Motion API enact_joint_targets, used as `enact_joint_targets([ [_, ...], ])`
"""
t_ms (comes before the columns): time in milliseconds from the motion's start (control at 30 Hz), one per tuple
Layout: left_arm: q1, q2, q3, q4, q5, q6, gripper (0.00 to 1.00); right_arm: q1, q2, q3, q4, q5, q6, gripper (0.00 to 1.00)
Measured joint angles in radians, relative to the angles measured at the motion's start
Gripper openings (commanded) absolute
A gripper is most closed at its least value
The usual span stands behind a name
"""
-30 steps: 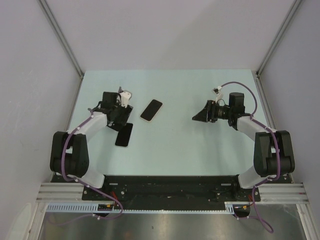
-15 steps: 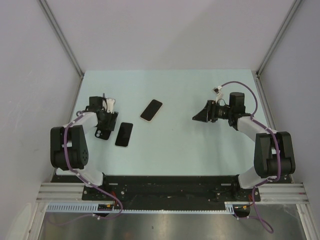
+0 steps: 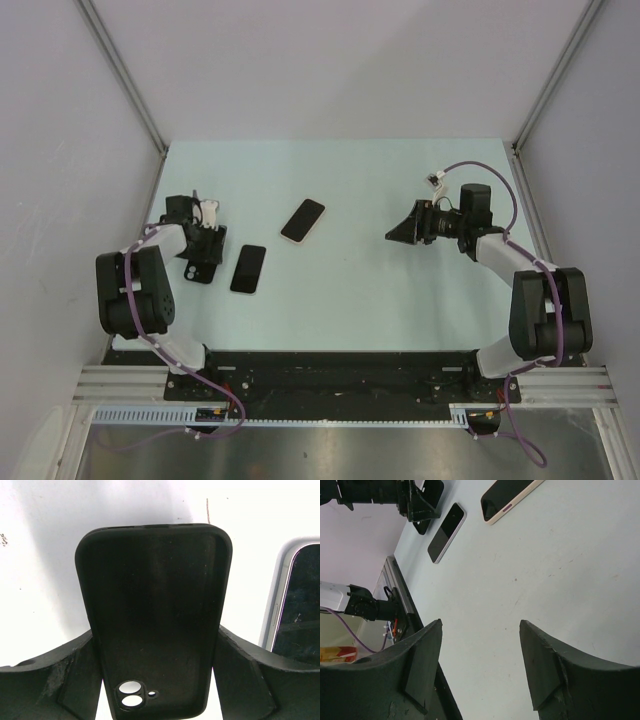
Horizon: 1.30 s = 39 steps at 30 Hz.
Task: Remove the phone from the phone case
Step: Place the phone case at the center of the board.
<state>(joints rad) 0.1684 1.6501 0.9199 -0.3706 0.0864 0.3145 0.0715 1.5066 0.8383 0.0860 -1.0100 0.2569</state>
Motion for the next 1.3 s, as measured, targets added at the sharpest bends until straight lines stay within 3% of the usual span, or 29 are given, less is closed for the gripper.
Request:
enact_joint_targets([
  [667,0.021,-0.023,-0.021,-0.034,0.021,0.008,0.99,0.000,-0.023,0.000,-0.008,0.003,-0.014,0.68],
  [1033,0.024,-0.054,-0.018,-0.118,0.022,0.002,1.00,0.000,-0.023,0.000,-0.012,0.003,-0.025,0.68],
  [1300,0.018,-0.157,0.108,-0.171,0.099,-0.029,1.00,0.001,-0.023,0.000,-0.014,0.005,-0.028,0.69],
])
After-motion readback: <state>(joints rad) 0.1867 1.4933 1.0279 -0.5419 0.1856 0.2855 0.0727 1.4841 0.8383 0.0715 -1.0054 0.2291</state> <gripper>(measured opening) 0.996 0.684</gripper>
